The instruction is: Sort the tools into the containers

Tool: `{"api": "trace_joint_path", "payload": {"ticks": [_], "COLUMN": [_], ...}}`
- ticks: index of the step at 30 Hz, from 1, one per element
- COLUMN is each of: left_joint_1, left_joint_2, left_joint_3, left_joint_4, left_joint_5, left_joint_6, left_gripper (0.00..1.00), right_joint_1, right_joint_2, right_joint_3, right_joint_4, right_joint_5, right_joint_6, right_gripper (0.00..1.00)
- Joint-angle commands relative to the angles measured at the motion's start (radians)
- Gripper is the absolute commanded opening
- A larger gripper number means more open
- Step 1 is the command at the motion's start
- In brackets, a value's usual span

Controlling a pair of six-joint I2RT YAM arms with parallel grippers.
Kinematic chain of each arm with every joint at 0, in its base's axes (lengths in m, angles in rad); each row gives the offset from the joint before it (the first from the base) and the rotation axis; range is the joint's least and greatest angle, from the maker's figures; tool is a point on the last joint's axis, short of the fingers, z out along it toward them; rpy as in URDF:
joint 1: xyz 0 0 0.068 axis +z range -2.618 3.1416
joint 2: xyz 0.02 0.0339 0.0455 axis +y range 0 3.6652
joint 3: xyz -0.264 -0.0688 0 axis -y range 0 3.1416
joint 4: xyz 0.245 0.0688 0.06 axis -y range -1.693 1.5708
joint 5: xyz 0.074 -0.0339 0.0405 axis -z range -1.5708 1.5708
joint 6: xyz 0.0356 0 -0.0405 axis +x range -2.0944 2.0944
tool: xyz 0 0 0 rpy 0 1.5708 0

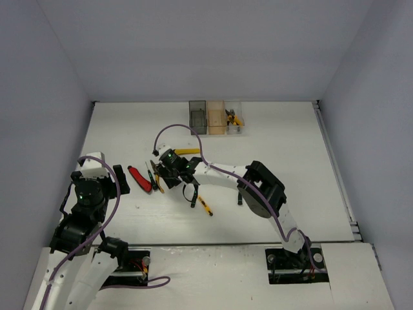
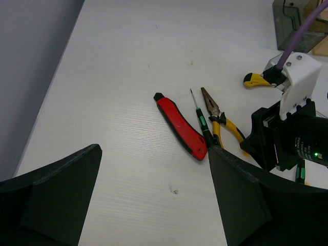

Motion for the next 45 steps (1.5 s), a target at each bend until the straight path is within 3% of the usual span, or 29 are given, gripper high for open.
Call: {"api": "trace_joint_path", "payload": {"ticks": [1,8,14,24,33,37,45], "left_joint_1": [-0.001,-0.001,-0.001,-0.001,-0.001,-0.001,0.000], "left_joint_2": [0.003,0.007,0.009,0.009,0.010,0.013,0.021], "left_joint_3": [0.026,0.026,0.026,0.026,0.026,0.026,0.027], "left_joint_4": [0.031,0.031,0.031,0.031,0.032,0.031,0.032], "left_joint_5": [-0.014,-0.008,-0.006,-0.006,-0.003,-0.001,-0.003], "left_joint_6": [0.007,0.007,0.006,0.005,0.005,0.004,0.006], "left_gripper": [0.82,0.82,0.82,0.82,0.82,0.82,0.82], "right_joint_1": [0.020,0.026,0.020,-0.083,-0.365,-0.535,-0.690], "right_joint_2": [0.017,0.032,0.010,-0.214,-0.426,-0.448,-0.330], "right_joint_3": [0.057,0.048,0.019,-0.047,-0.127,-0.121,-0.005], "right_joint_4": [0.018,0.019,0.019,0.019,0.017,0.017,0.016], "right_joint_5": [0.064,0.087,0.134,0.112,0.043,-0.022,-0.105], "right_joint_6": [0.017,0.029,0.029,0.015,-0.059,-0.100,-0.162], "right_gripper": [0.35,0.31,0.00,0.00,0.00,0.00,0.00]}}
